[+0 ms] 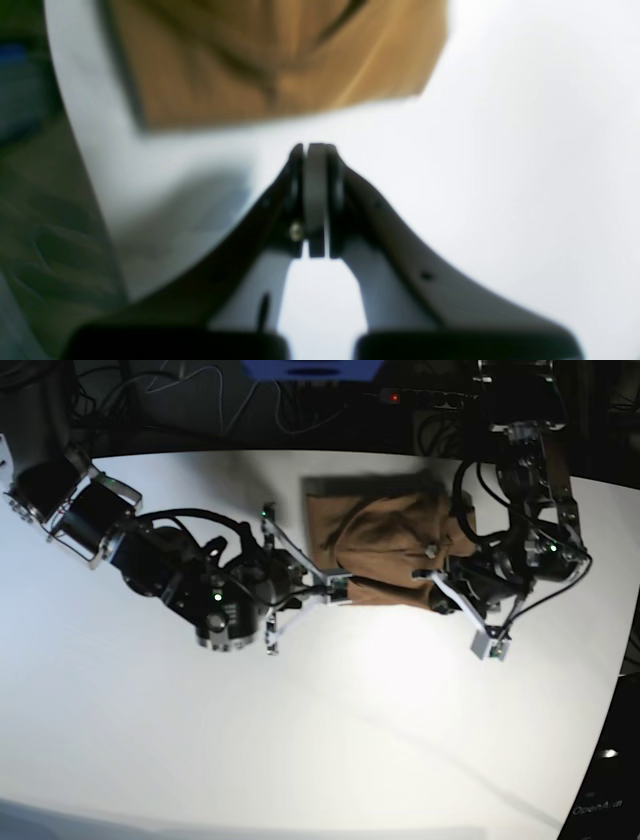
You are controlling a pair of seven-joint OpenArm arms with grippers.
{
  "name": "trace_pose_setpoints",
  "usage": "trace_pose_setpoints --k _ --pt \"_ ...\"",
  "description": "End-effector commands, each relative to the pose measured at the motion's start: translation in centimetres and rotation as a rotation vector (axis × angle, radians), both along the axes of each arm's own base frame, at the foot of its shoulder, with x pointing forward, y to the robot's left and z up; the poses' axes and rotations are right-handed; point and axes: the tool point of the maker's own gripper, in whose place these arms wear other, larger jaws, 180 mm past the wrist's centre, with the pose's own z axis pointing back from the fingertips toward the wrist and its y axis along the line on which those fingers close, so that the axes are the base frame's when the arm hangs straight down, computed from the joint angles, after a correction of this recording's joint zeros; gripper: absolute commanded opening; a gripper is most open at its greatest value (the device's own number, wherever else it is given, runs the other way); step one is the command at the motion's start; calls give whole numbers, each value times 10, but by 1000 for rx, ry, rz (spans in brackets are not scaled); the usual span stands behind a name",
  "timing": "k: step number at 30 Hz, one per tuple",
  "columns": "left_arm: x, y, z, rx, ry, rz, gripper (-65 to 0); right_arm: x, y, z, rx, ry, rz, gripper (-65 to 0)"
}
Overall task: Fold the T-shirt properly
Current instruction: 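Press and flatten the folded bundle with both grippers, then grip the bundle's edges with both grippers and rotate it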
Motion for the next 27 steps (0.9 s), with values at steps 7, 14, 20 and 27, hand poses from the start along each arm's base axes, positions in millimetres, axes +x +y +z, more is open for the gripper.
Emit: trace_pose_setpoints --k 7,14,20,27 --pt "-48 -11 -10 3 66 -50 -628 20 -10 11 10 -75 26 -650" --pt "-75 -11 -33 -2 103 -39 -628 16 -8 7 6 -78 31 -650" --pt "-88 -1 -50 26 178 -36 -628 16 -8 8 8 -80 29 -650" --pt "-95 27 -68 186 226 -27 -628 18 -8 9 8 -84 29 -650"
